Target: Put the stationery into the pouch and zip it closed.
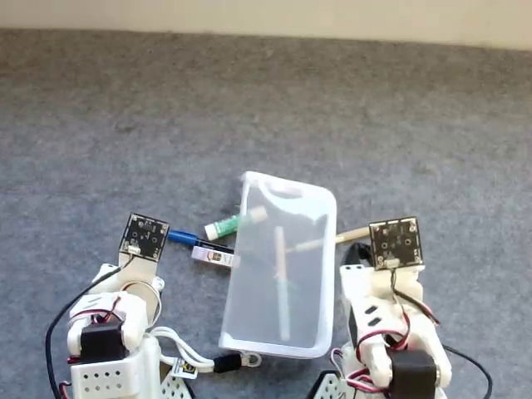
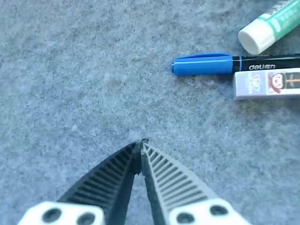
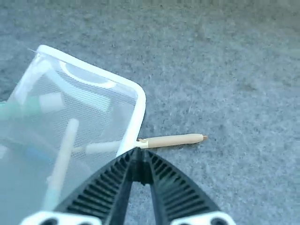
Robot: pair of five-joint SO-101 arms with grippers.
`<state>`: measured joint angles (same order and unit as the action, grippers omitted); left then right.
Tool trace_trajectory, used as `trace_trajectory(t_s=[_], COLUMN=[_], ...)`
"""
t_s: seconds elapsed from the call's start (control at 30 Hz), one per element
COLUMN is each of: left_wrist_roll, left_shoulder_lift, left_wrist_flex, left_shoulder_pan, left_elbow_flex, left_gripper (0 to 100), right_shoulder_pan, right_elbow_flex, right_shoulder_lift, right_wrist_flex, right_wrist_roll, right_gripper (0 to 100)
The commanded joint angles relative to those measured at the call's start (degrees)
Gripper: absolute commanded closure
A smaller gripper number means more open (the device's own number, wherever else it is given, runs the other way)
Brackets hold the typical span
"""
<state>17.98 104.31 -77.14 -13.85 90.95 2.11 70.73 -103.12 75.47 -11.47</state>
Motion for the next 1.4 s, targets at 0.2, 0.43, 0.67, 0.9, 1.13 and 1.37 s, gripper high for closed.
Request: trace_trajectory(t_s=[0.2, 0.43, 0.67, 0.9, 1.13, 1.37], left_wrist_roll=[0.4, 0.4, 0.4, 0.5, 0.3, -5.5], left_shoulder_lift=[-0.3, -0.3, -0.3, -0.3, -0.3, -0.3], left_wrist_flex=[0.0, 0.0, 0.0, 0.0, 0.0, 0.5], left_shoulder_pan=[-0.5, -0.5, -0.5, -0.7, -7.2, -11.7], left_elbow_flex=[-1.3, -1.3, -1.2, -1.7, -2.8, -3.0], left_gripper=[100, 100, 100, 100, 88, 77], right_shoulder_pan=[0.6, 4.0, 8.0, 12.1, 14.6, 23.5], right_elbow_flex=[-14.0, -27.2, -35.7, -40.7, -47.3, -49.2], right_shoulder_lift=[19.2, 32.6, 45.6, 56.6, 68.1, 72.7], right_wrist_flex=[0.3, 6.5, 9.0, 8.6, 7.5, 6.5], right_wrist_roll=[-0.4, -0.3, 2.4, 2.6, 9.4, 9.5], right_gripper=[98.7, 98.7, 98.5, 97.4, 82.7, 80.7])
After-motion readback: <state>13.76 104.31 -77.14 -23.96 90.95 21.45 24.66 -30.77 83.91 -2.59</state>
